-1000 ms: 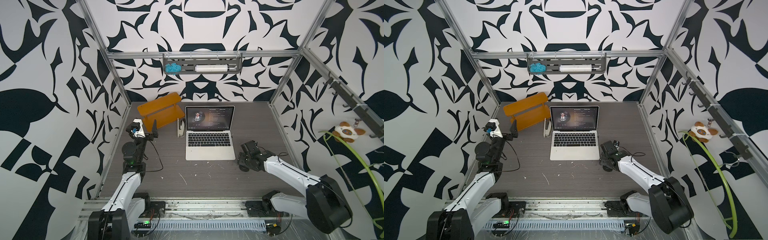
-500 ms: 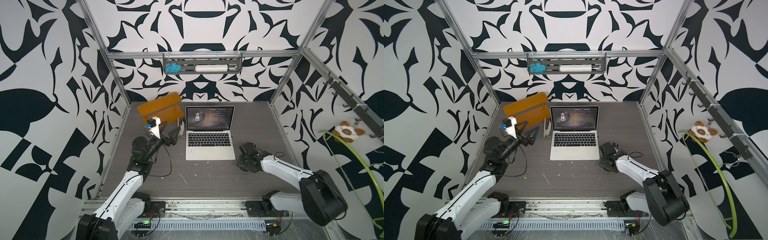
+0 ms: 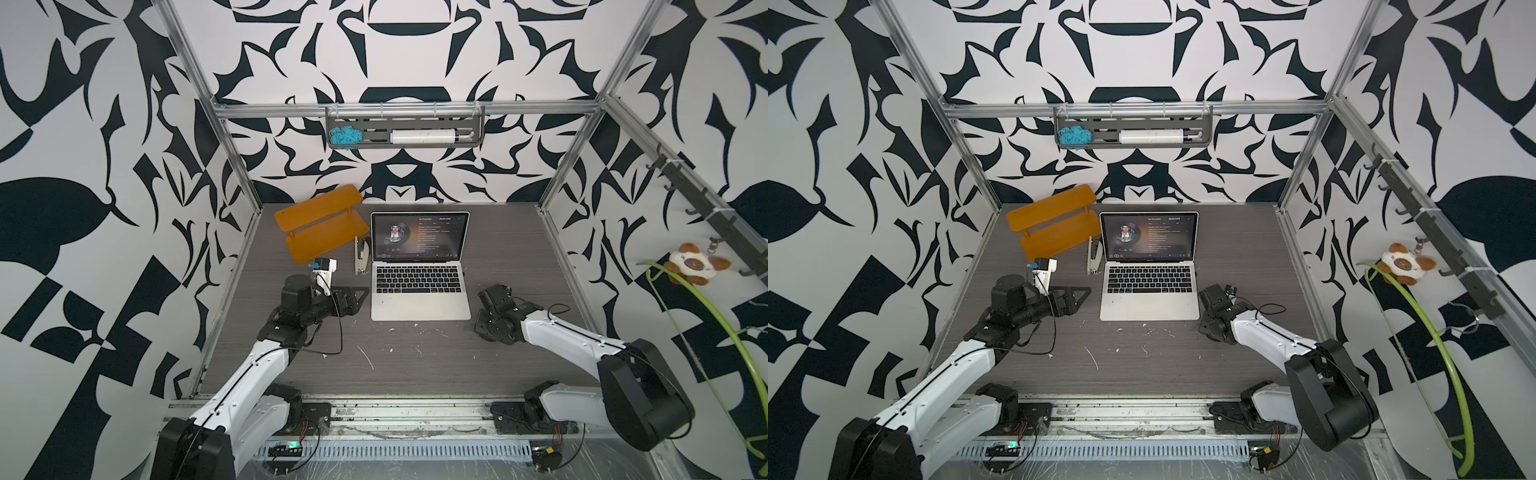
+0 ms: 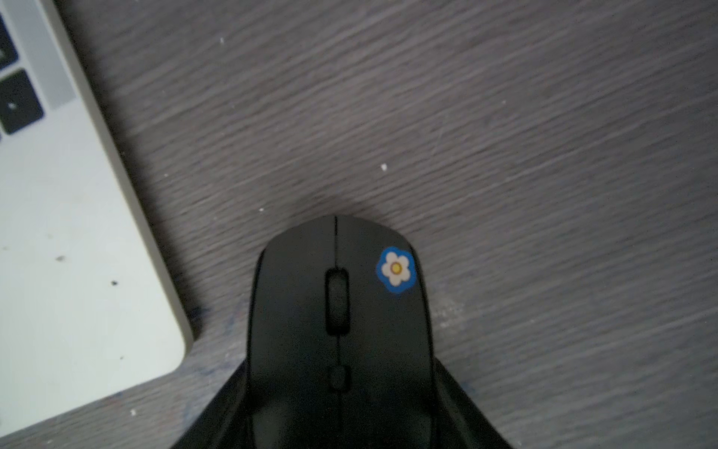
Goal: Remove the wireless mouse receiver from the laptop
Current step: Pick up the mouse from the center of the board.
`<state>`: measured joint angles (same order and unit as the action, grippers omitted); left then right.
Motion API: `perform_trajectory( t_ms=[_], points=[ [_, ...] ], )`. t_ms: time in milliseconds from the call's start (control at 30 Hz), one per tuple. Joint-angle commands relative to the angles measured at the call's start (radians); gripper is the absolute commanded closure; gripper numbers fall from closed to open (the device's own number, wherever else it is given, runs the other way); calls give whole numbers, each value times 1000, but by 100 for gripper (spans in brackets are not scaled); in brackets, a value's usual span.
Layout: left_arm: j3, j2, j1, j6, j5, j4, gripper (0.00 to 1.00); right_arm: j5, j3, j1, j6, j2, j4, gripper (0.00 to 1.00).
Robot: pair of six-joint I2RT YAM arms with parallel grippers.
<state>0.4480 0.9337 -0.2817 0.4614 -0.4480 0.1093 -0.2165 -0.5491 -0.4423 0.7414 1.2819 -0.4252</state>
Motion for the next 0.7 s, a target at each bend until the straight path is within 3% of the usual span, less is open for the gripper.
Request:
perform_trajectory(
  t_ms=[0, 233, 533, 667],
  points=[
    [8, -13, 2, 3, -18, -23, 1, 9, 0, -6, -8, -24, 16, 55],
    [29, -46, 2, 15, -99, 12, 1, 16, -6, -6, -21, -48, 26, 55],
    [134, -106, -9, 227, -481, 338, 1, 31, -10, -7, -37, -57, 56, 55],
    [240, -139, -52, 174, -484, 214, 1, 69, -12, -9, -37, -44, 68, 55]
  ],
)
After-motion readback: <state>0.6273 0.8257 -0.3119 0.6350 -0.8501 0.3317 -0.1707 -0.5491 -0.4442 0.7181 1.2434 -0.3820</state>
